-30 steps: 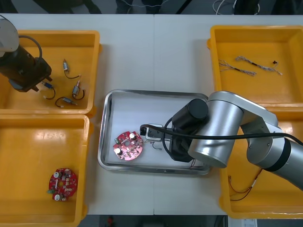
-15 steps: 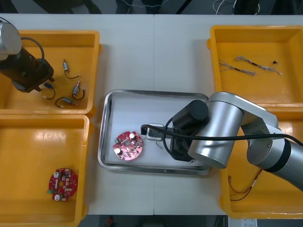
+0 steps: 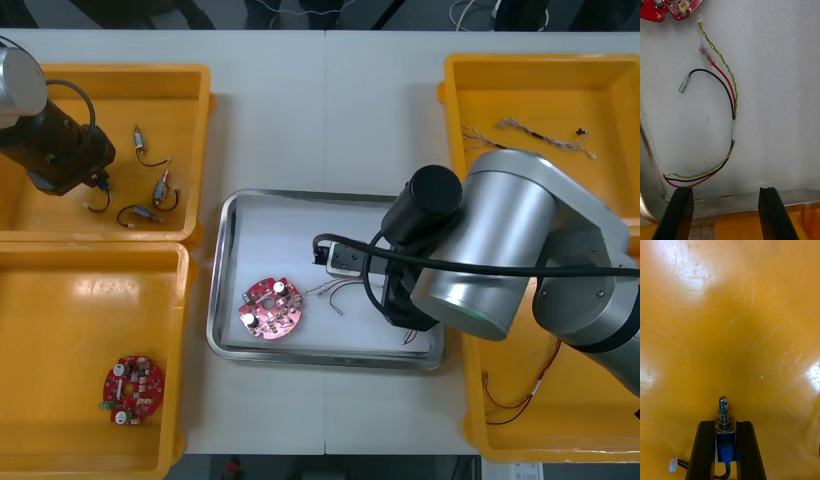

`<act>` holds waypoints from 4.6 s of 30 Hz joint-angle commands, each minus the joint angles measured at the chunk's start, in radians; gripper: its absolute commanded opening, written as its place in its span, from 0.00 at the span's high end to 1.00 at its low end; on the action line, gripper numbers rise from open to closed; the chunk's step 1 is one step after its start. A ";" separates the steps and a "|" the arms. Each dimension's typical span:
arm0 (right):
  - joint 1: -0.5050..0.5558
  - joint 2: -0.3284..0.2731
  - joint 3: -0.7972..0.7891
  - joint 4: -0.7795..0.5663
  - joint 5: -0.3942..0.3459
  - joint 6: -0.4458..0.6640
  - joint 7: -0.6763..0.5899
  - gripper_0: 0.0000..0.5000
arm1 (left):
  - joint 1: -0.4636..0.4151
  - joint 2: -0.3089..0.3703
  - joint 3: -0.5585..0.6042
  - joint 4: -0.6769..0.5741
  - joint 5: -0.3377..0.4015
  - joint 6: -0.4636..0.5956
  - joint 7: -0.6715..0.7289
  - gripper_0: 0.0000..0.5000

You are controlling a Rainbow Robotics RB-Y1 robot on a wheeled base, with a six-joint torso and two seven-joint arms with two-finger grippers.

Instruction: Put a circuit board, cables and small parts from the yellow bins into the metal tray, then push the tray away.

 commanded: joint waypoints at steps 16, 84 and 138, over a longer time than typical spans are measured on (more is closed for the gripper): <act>0.014 0.038 -0.383 -0.168 -0.001 0.087 -0.072 0.00 | -0.017 0.015 0.063 -0.207 -0.026 0.219 -0.083 1.00; -0.210 -0.124 -0.941 0.728 0.078 0.064 -0.148 0.00 | 0.084 -0.355 -0.408 -0.675 -0.207 0.370 0.159 1.00; -0.672 -0.112 -0.857 1.654 0.097 -0.527 0.623 0.00 | 0.066 -0.228 0.073 -0.882 -0.170 0.568 -0.017 0.00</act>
